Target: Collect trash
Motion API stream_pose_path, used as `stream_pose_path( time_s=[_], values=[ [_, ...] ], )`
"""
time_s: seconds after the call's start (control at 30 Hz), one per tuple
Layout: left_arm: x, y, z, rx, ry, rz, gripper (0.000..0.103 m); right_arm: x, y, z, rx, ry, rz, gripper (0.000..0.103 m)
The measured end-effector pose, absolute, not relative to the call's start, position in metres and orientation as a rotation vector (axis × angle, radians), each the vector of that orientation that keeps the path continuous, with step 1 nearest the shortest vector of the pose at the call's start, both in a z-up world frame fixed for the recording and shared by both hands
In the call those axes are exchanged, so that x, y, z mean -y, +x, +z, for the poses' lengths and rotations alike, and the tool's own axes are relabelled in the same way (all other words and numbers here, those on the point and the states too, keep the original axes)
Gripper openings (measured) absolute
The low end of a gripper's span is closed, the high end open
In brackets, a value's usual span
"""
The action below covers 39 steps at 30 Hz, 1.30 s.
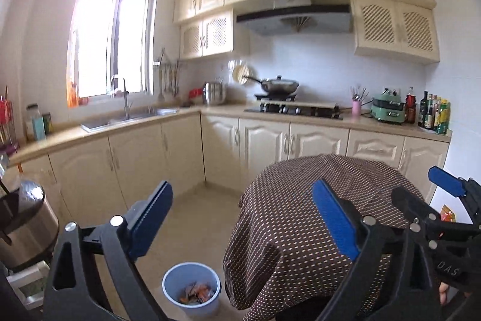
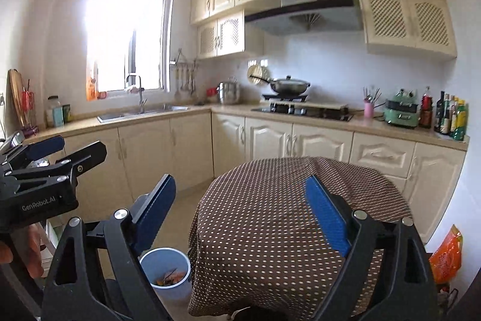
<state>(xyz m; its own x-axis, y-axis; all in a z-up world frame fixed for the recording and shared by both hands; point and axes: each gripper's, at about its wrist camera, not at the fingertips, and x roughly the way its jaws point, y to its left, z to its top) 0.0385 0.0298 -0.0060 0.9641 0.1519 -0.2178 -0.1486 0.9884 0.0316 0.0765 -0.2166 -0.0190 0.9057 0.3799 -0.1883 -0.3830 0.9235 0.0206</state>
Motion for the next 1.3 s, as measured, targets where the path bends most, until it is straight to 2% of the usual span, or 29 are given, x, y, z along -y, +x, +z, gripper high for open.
stream_pose_path(
  time_s=[0.17, 0.27, 0.67, 1.3],
  values=[
    [-0.005, 0.003, 0.008, -0.163, 0.044, 0.123, 0.094, 0.239, 0.047, -0.008, -0.136, -0.005, 0.354, 0.090],
    [0.004, -0.010, 0.016, -0.137, 0.052, 0.106, 0.095, 0.247, 0.036, -0.005, -0.110, 0.003, 0.342, 0.096],
    [0.029, -0.026, 0.016, -0.109, 0.050, 0.050, 0.095, 0.268, 0.012, 0.002, -0.052, 0.020, 0.303, 0.096],
    [0.033, -0.030, 0.008, -0.092, 0.050, 0.026, 0.095, 0.274, 0.002, -0.005, -0.067, 0.042, 0.303, 0.096]
  ],
)
